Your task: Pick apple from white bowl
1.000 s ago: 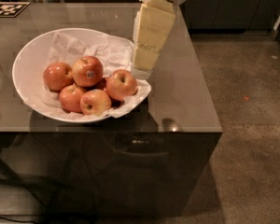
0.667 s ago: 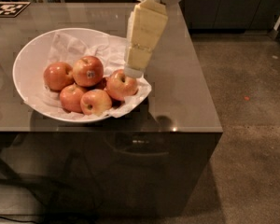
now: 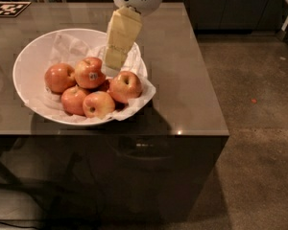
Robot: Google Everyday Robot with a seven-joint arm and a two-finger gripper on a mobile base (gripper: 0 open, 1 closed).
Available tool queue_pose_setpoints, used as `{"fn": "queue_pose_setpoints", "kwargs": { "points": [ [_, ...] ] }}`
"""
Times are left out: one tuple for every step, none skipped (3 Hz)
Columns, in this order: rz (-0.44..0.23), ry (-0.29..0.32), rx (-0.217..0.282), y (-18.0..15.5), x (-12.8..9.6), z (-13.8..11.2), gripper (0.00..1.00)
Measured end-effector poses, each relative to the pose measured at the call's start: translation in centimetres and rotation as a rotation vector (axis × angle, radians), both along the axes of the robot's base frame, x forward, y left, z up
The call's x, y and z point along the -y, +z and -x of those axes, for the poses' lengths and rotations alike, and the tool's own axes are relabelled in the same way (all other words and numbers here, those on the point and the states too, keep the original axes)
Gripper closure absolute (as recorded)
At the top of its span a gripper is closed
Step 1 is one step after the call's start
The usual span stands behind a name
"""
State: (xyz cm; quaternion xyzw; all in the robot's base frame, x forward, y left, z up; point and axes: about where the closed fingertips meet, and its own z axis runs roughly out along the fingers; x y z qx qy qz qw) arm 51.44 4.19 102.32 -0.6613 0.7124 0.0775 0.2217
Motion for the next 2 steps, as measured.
{"fn": "queue_pose_setpoints", "kwargs": {
  "points": [
    [0.013,-0.004,-0.049,-1.79,-1.58,-1.15,0.00],
    [0.009,-0.003,-0.045,-1.74,-1.70,-1.18,0.00]
  ]
}}
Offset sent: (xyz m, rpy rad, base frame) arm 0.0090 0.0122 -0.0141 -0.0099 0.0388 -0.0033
